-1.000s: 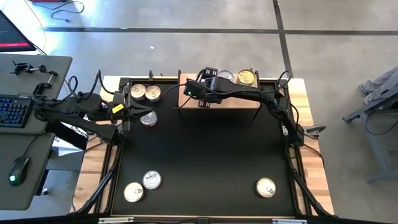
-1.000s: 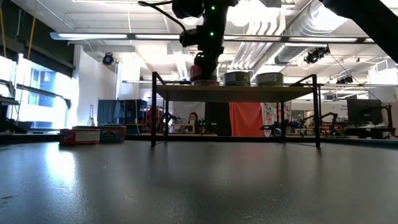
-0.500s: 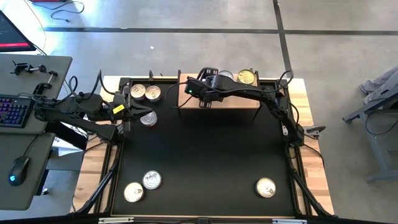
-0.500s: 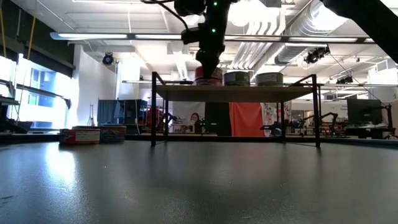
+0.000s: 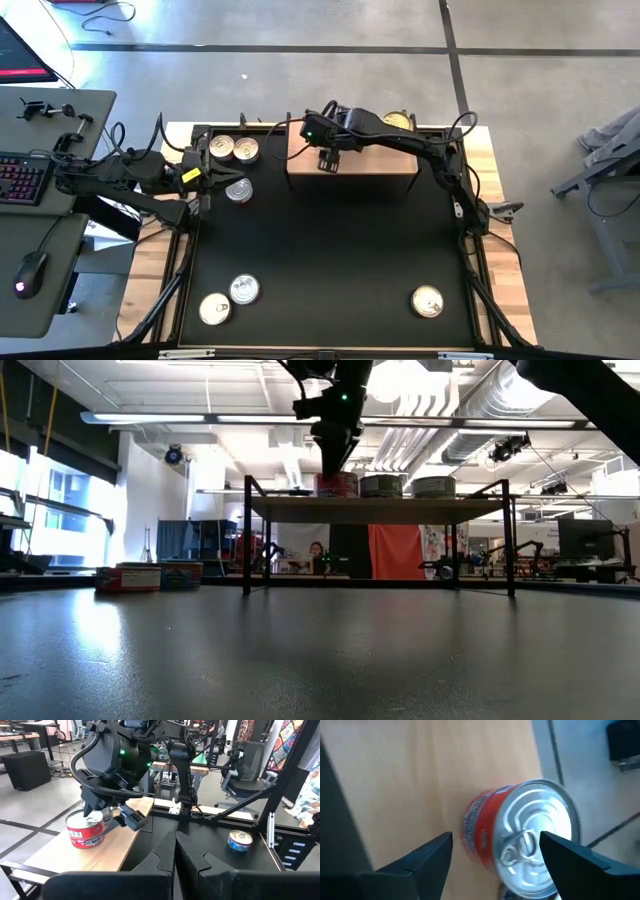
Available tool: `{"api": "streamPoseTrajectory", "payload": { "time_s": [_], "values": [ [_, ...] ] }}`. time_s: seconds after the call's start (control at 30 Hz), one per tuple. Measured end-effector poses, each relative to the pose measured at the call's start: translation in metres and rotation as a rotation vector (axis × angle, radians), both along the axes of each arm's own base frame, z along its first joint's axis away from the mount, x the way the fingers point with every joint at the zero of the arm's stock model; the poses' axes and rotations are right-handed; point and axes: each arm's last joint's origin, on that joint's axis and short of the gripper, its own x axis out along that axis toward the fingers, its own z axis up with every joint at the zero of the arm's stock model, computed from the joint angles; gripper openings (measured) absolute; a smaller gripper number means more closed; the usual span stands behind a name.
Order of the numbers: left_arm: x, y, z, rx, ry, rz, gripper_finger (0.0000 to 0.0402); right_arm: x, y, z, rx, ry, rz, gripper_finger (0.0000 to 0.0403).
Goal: Stack canned seafood by type on shelf
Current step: Stack the red tuna can on top of the red tuna can on the shelf
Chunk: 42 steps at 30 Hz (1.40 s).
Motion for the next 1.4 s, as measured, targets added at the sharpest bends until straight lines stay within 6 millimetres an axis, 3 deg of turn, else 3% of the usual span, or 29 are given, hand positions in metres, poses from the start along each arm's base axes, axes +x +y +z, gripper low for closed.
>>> {"api": "streamPoseTrajectory", "payload": {
  "time_s": [0.17, 0.37, 0.5, 0.77, 0.97, 1.07, 1.17, 1.27, 1.4],
  "values": [
    [0.000, 0.000, 0.000, 0.016, 0.003, 0.002, 0.0000, 0.001, 0.001, 0.002, 0.011, -0.036, -0.027, 0.0291],
    [0.000, 0.001, 0.000, 0.032, 0.005, 0.034, 0.0000, 0.002, 0.003, 0.021, -0.003, -0.157, -0.073, 0.0291],
    [0.000, 0.000, 0.000, 0.002, 0.001, 0.014, 0.0000, 0.000, 0.007, 0.020, 0.021, -0.193, -0.170, 0.0291],
    [0.007, -0.002, -0.002, -0.056, 0.011, 0.006, 0.0000, -0.001, 0.017, 0.012, 0.238, -0.245, -0.298, 0.0291],
    [0.020, -0.004, -0.008, -0.039, 0.063, 0.003, 0.0000, 0.005, 0.029, 0.016, 0.585, -0.322, -0.254, 0.0291],
    [0.025, -0.005, -0.010, -0.038, 0.080, -0.005, 0.0000, 0.003, 0.053, 0.022, 0.709, -0.285, -0.177, 0.0291],
    [0.032, -0.007, -0.014, -0.047, 0.112, -0.054, 0.0000, -0.007, 0.088, 0.013, 0.719, -0.098, -0.169, 0.0291],
    [0.042, -0.008, -0.019, -0.062, 0.149, -0.114, 0.0000, -0.014, 0.126, -0.012, 0.674, 0.108, -0.184, 0.0291],
    [0.063, -0.011, -0.039, -0.096, 0.216, -0.169, 0.0000, -0.022, 0.180, -0.061, 0.766, 0.299, -0.154, 0.0291]
  ]
}}
